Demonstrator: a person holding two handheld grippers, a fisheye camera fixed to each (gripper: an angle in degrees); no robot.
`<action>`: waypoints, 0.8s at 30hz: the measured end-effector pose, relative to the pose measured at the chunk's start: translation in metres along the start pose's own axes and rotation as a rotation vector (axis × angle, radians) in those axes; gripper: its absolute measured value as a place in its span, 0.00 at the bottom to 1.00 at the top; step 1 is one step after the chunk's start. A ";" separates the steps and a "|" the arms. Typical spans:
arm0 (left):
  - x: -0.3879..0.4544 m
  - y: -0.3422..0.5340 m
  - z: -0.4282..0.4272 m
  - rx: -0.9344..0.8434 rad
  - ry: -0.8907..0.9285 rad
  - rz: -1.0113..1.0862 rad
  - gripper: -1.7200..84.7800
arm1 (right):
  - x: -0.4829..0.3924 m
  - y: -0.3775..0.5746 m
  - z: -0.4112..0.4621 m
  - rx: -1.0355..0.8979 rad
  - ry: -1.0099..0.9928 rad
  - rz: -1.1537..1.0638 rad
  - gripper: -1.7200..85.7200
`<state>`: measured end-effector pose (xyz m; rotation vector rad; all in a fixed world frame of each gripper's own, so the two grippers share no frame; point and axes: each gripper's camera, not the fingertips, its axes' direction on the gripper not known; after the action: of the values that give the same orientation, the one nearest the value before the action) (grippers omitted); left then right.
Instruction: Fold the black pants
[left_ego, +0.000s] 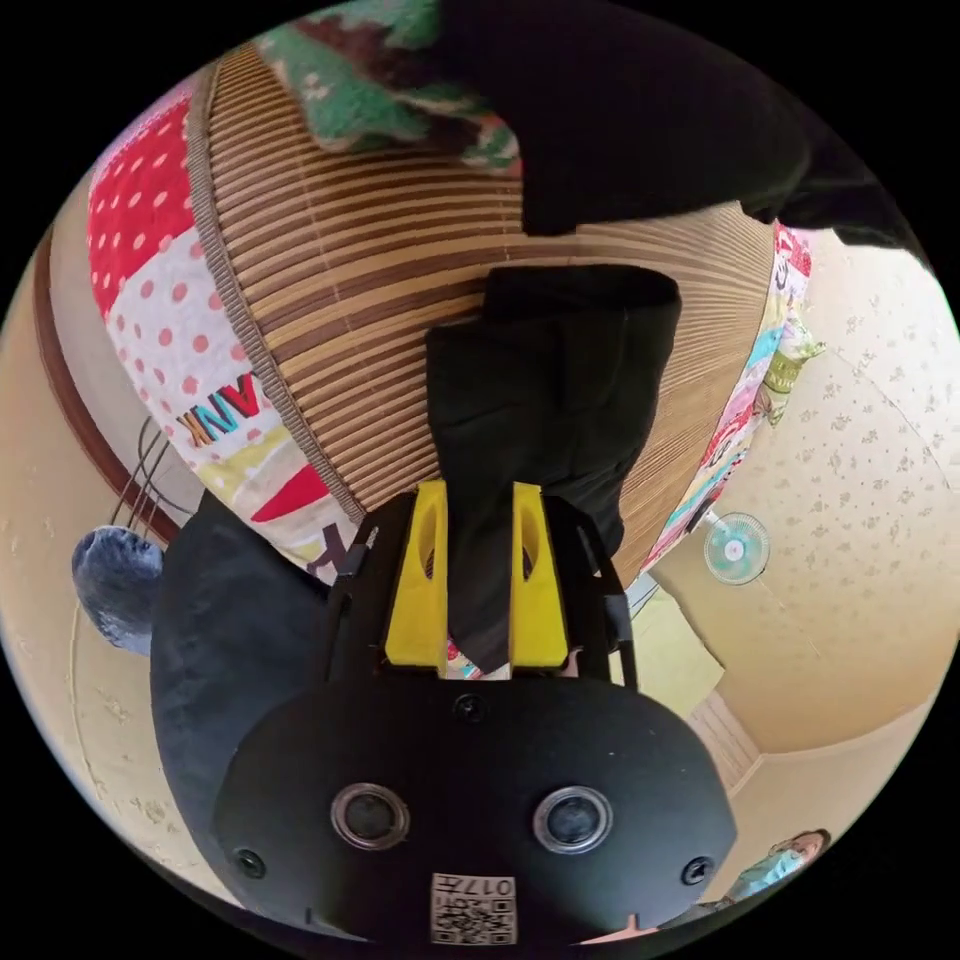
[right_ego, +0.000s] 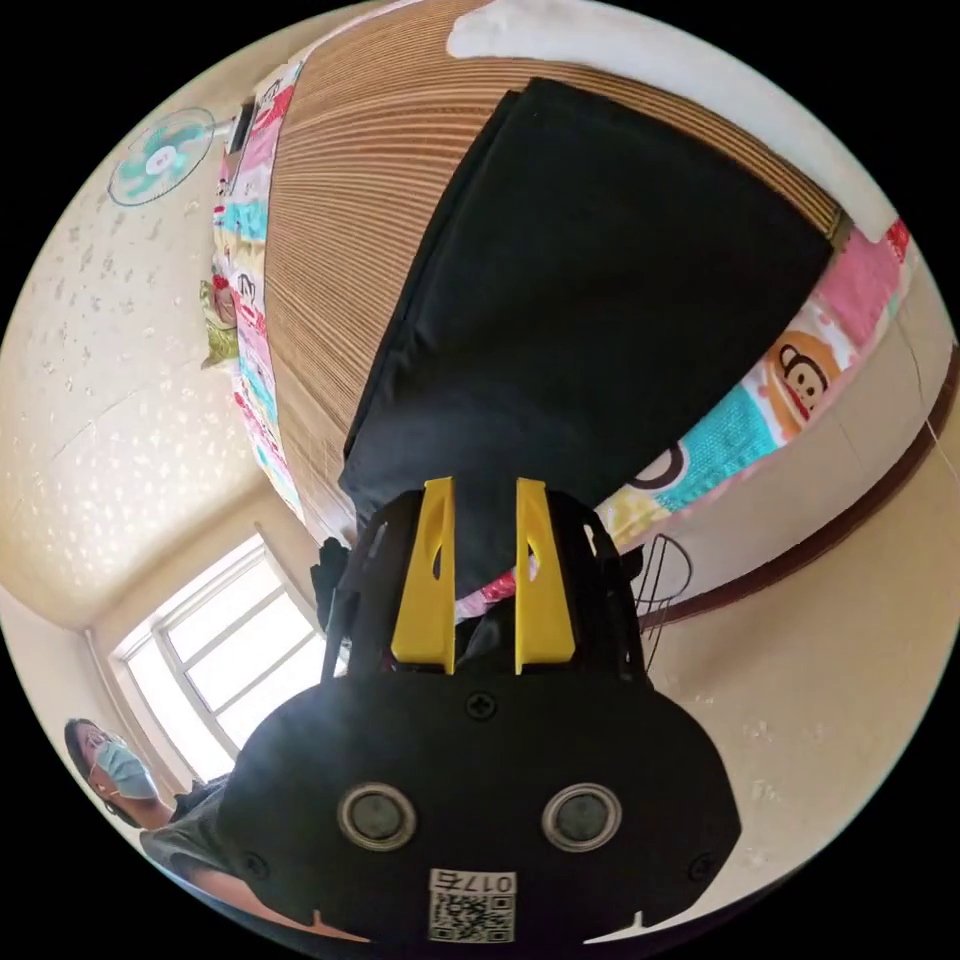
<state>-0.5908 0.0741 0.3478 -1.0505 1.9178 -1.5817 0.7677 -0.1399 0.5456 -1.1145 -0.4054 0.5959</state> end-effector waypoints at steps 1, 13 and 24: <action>-0.003 0.000 -0.001 0.001 0.028 -0.028 0.08 | -0.009 0.007 0.022 -0.050 0.019 -0.032 0.12; 0.074 -0.030 -0.046 -0.210 -0.071 0.442 0.04 | 0.003 0.086 0.122 -0.134 -0.125 0.023 0.10; 0.037 -0.054 -0.039 -0.120 0.052 0.242 0.18 | 0.010 0.125 0.139 -0.100 -0.282 0.042 0.09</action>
<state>-0.6278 0.0669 0.4146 -0.7938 2.1071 -1.3868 0.6644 0.0046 0.4854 -1.1391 -0.6620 0.7805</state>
